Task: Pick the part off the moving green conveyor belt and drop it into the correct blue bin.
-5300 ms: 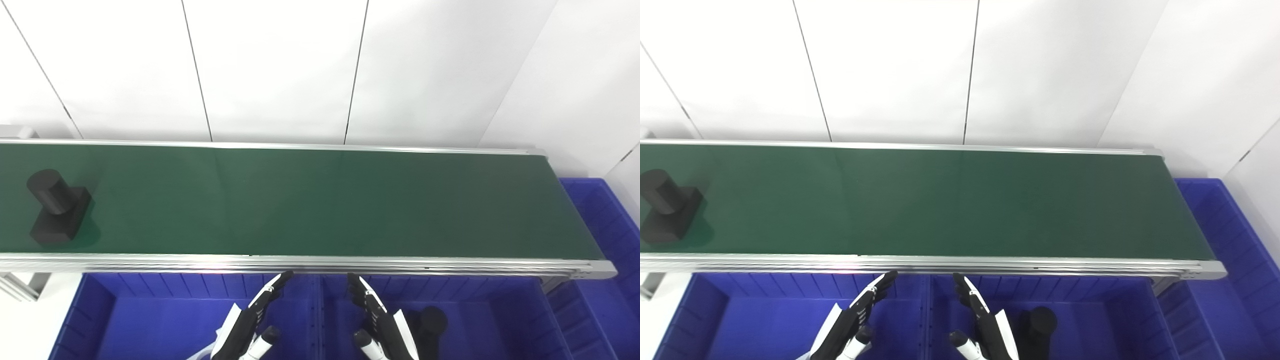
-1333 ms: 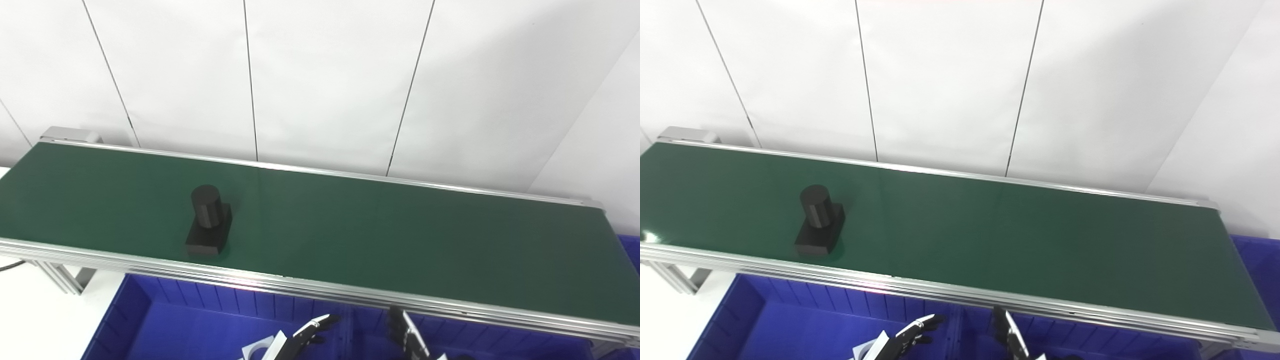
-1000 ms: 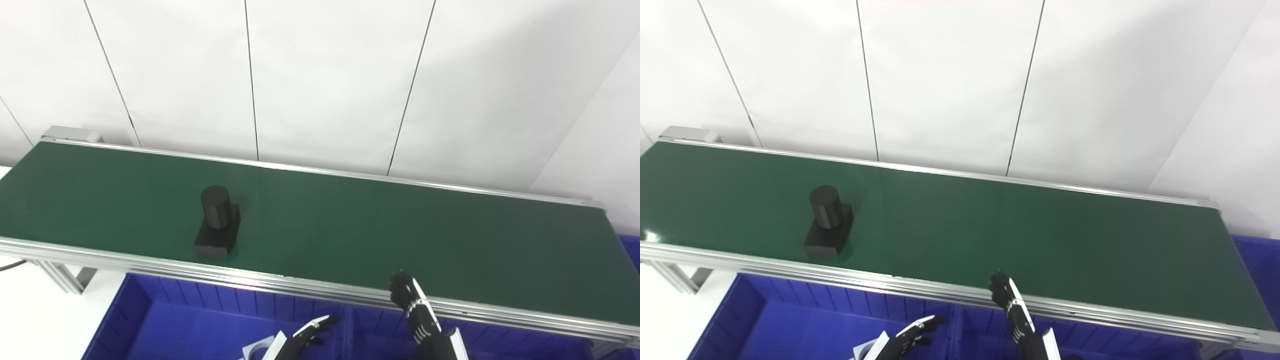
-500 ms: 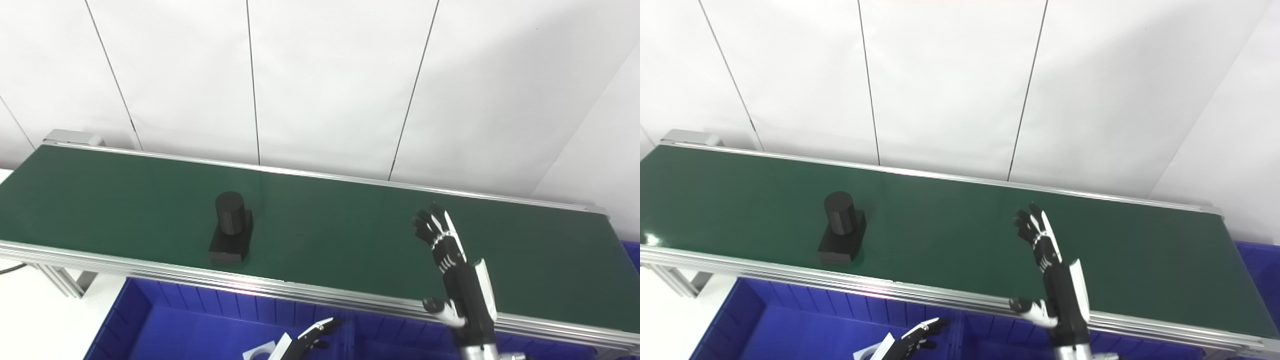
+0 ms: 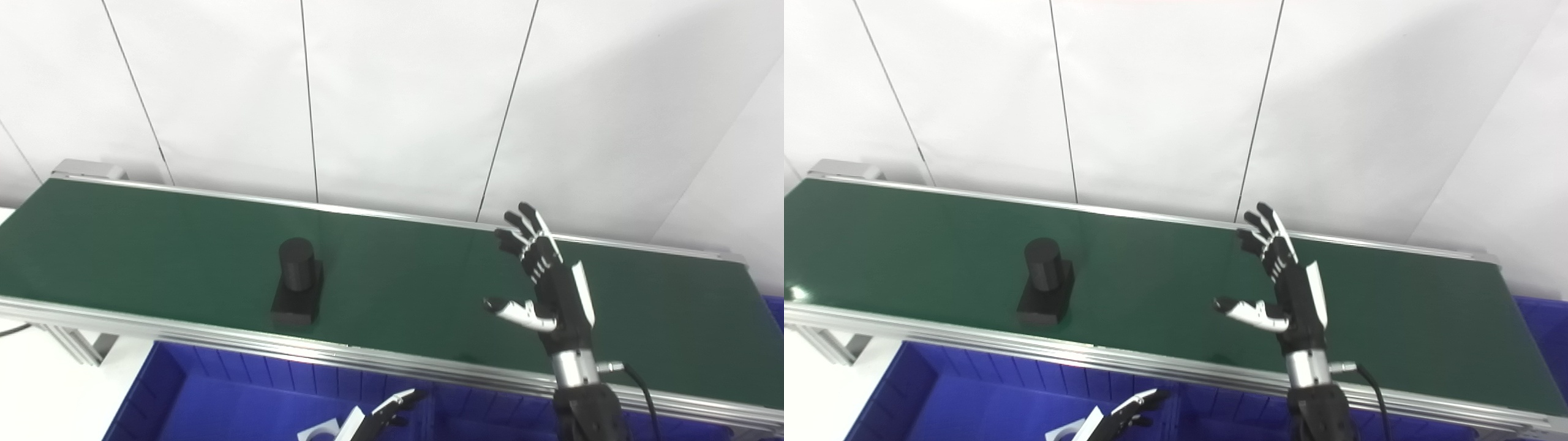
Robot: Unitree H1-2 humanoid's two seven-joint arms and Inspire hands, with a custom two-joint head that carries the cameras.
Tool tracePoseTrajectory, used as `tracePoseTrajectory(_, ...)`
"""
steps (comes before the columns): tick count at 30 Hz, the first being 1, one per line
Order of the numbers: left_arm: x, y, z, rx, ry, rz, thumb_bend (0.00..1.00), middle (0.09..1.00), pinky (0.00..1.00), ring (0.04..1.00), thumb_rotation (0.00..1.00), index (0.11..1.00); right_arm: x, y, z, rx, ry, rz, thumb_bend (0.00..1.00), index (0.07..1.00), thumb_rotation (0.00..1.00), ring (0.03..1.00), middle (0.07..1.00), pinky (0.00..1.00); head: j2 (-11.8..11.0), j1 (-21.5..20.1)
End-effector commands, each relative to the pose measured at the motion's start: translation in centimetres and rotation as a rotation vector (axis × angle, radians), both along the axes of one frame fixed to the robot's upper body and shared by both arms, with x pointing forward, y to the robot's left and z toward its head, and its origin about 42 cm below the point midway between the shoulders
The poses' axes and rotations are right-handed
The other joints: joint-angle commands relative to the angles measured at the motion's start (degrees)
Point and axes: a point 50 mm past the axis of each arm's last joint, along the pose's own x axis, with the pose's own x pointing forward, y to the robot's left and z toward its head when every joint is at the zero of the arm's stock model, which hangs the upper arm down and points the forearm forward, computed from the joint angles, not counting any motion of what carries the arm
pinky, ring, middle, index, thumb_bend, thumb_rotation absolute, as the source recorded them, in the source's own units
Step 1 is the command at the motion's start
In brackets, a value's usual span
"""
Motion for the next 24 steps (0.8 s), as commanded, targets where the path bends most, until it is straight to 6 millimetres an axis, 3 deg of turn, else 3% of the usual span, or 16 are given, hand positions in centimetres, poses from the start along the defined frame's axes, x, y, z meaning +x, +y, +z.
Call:
tracePoseTrajectory(1,1.1,-0.6,1.1,-0.033,-0.069,-0.003,0.91,0.887,0.77,0.865,0.93,0.851,1.4,0.7,2.0,0.013,-0.079,0.027,1.00,0.947,0.27,0.802,0.888,0.76,0.1,0.1)
tracePoseTrajectory(13,1.1,-0.9,1.2,-0.039,-0.074,-0.005,0.88,0.886,0.77,0.863,0.92,0.845,5.2,1.9,1.7,-0.045,-0.013,0.052,1.00,0.880,0.15,0.781,0.868,0.74,-0.3,0.9)
tracePoseTrajectory(24,0.8,-0.9,1.3,-0.042,-0.076,-0.006,0.88,0.887,0.76,0.861,0.90,0.845,6.5,3.7,0.9,-0.140,0.025,0.055,1.00,0.816,0.20,0.784,0.863,0.76,0.0,1.0)
